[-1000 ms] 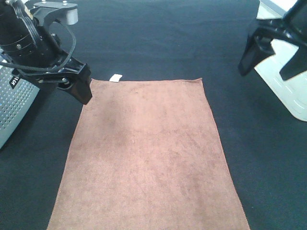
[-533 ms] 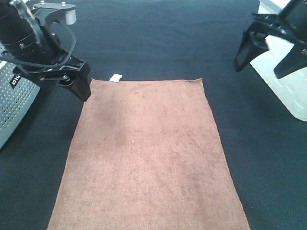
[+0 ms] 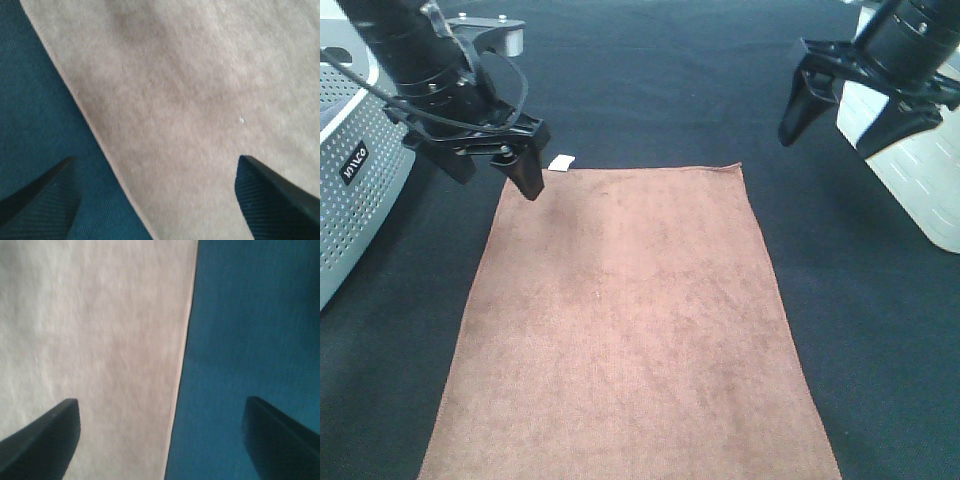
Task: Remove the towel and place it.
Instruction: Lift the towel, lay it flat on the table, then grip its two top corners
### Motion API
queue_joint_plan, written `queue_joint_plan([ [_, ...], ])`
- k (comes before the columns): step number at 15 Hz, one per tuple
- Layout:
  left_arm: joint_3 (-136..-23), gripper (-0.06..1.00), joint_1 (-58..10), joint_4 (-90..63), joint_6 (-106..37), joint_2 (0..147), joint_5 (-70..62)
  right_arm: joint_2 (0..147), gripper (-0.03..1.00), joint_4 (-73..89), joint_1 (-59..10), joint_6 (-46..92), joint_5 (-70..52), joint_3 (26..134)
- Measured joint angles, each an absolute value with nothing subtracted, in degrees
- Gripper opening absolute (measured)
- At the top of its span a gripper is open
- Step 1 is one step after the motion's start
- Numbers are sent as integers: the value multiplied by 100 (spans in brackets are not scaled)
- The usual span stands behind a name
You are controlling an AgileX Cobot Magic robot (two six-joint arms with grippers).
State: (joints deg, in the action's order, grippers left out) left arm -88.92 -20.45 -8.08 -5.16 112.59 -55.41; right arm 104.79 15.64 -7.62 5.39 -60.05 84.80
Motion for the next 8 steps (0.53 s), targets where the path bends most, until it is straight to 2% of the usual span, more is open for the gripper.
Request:
queue_joint_plan([
  [4, -9494, 78, -2045, -865, -453, 11832, -5764, 11178, 80, 1570, -762, 693, -6205, 9179],
  [8, -9895, 77, -2045, -894, -361, 12164, -6022, 11522, 80, 1570, -762, 957, -6262, 9345],
])
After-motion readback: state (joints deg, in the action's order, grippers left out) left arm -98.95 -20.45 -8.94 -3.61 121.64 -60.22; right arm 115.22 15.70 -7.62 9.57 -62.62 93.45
